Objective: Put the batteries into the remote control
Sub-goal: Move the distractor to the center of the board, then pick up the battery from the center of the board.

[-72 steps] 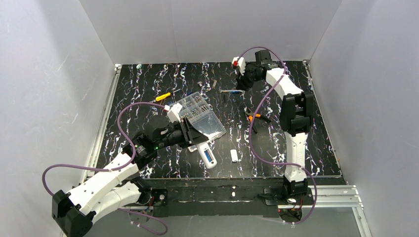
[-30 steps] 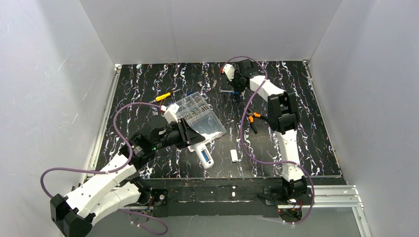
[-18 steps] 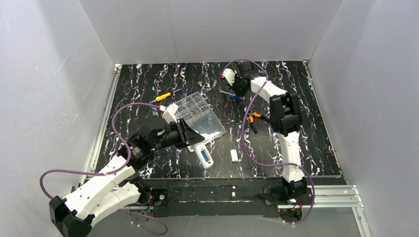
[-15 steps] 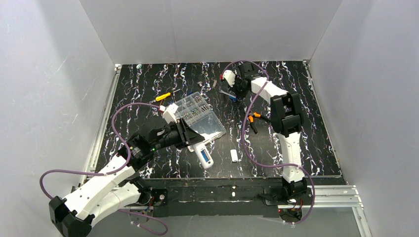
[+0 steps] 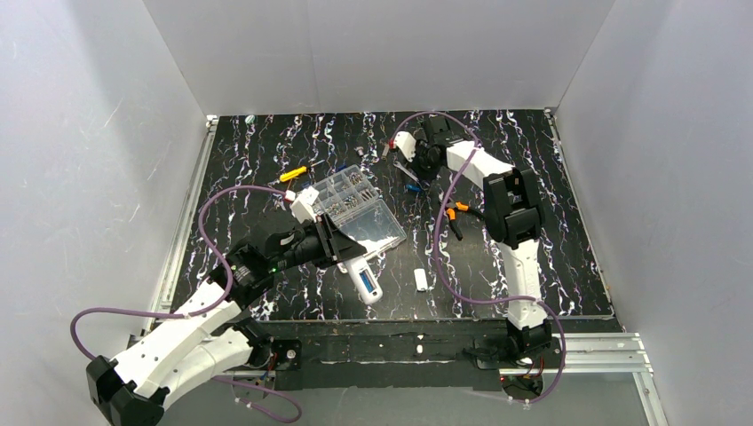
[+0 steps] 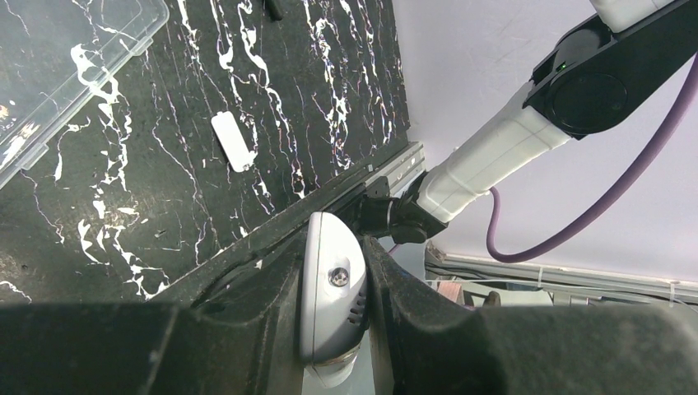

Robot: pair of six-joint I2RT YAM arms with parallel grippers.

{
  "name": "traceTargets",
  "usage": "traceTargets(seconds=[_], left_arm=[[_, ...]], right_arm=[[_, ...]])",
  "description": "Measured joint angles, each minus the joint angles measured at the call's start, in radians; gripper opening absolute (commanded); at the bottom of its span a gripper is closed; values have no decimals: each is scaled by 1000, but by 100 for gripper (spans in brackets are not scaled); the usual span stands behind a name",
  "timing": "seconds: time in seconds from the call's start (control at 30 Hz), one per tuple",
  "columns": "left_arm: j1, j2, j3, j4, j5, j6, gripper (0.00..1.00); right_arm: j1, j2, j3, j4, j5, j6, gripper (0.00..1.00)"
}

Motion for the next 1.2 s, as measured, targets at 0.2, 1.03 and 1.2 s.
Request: traceTargets(seconds=[0.2, 1.03, 1.2], left_arm=[[0, -9, 0, -6, 0, 4, 0], [0, -13, 0, -36, 1, 23, 0], [0, -15, 0, -45, 1, 23, 0]], right_arm=[[5, -22, -11, 10, 2, 6, 1], [7, -96, -40, -173, -212, -101, 33], [7, -77, -10, -195, -204, -103, 33]])
